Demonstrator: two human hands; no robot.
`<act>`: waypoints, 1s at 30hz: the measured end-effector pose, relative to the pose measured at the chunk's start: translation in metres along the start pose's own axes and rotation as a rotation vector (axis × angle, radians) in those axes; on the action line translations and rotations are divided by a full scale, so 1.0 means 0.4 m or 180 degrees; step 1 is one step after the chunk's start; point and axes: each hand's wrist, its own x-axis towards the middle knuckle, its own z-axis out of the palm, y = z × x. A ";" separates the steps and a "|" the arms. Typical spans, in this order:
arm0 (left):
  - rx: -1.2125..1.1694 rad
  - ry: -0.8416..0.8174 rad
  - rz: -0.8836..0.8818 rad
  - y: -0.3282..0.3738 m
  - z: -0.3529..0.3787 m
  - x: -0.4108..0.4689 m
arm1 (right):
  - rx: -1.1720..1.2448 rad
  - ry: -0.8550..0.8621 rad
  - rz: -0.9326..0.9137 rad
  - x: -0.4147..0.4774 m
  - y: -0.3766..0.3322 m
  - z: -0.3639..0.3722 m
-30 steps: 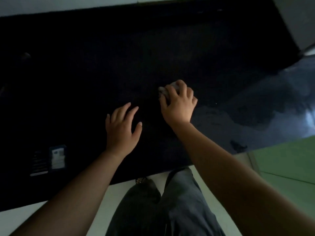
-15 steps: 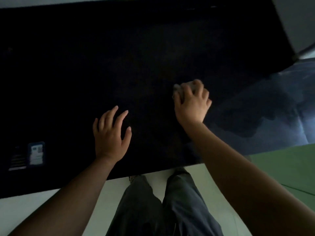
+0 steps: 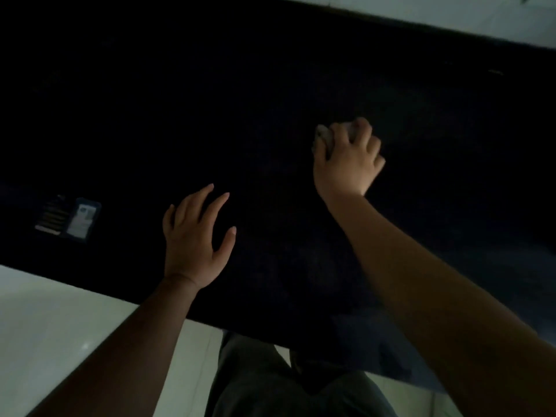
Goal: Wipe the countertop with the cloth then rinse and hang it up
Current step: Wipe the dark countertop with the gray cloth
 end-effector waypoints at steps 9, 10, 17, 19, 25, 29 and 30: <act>0.0023 0.0061 -0.0112 -0.002 0.001 0.002 | 0.0069 -0.0351 -0.1652 -0.106 0.030 -0.003; 0.0012 0.0034 -0.0129 -0.003 0.001 0.003 | -0.0003 -0.0225 -0.1435 -0.070 0.058 -0.009; -0.0079 0.0040 -0.0145 -0.007 0.005 0.001 | -0.0050 0.0077 -0.0109 0.222 -0.023 0.052; -0.0078 0.0032 -0.0141 -0.006 0.004 0.001 | -0.0060 0.0011 -0.0497 0.177 -0.078 0.072; 0.0092 -0.0027 -0.0166 -0.005 0.001 -0.001 | 0.0117 -0.0497 -0.1791 -0.187 -0.117 0.044; -0.0086 -0.0183 -0.0105 -0.001 -0.020 -0.005 | 0.0001 -0.0532 -0.2102 -0.290 -0.021 0.004; -0.0185 -0.0218 -0.0057 -0.010 -0.032 -0.009 | -0.0038 -0.0481 -0.2066 -0.284 -0.004 0.000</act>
